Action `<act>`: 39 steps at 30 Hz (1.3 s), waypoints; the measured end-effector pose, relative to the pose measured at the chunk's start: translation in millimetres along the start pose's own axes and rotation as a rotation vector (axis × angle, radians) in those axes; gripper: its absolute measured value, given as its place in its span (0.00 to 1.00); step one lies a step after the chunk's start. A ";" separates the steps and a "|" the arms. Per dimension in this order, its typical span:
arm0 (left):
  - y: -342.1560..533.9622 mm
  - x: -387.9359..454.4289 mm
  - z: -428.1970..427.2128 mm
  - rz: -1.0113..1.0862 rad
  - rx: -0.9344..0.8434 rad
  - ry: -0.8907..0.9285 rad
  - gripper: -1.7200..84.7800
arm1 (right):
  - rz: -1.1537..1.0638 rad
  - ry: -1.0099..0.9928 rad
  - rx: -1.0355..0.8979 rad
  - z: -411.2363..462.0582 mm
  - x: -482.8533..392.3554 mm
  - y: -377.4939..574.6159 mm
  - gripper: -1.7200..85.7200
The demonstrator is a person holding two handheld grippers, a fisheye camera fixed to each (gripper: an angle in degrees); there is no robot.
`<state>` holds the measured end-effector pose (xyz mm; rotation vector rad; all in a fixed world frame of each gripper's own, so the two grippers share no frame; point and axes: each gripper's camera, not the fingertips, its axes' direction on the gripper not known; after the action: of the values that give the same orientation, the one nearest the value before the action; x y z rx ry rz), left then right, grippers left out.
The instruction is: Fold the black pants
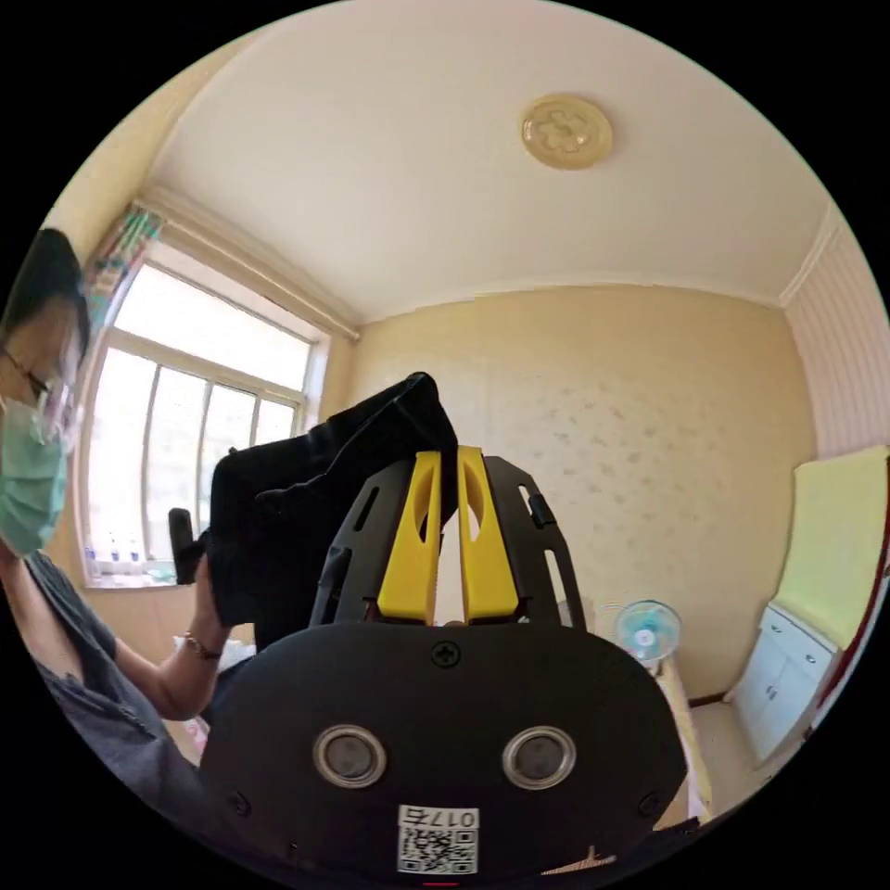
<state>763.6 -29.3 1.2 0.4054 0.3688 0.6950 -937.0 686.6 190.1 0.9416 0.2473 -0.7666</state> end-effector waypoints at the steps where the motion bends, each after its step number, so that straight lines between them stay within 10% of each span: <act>1: -12.7 -0.1 0.9 0.001 0.016 0.000 0.07 | 0.021 -0.072 -0.003 -2.0 9.4 -6.5 0.06; 5: -41.2 -9.8 8.9 -0.001 -0.030 0.093 0.07 | 0.062 -0.374 -0.032 -4.6 55.5 -35.7 0.05; 13: -21.7 -48.1 18.6 -0.097 -0.077 0.039 0.07 | 0.202 -0.366 -0.075 31.5 122.5 -36.6 0.05; 21: -21.7 -331.1 236.9 -0.302 -0.395 -0.454 0.08 | 0.354 0.133 -0.518 374.0 358.5 -63.9 0.07; 26: 116.7 -569.6 298.2 -0.425 -0.818 -0.852 0.11 | 0.511 0.342 -0.903 505.1 478.3 57.0 0.09; 39: 592.4 -625.1 59.4 -0.819 -1.603 -0.870 0.15 | 0.711 0.287 -1.618 301.9 517.7 452.2 0.11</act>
<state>28.0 -54.0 452.4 -0.9472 -0.8439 -0.1741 -294.8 354.1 391.7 -0.4473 0.5979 0.3387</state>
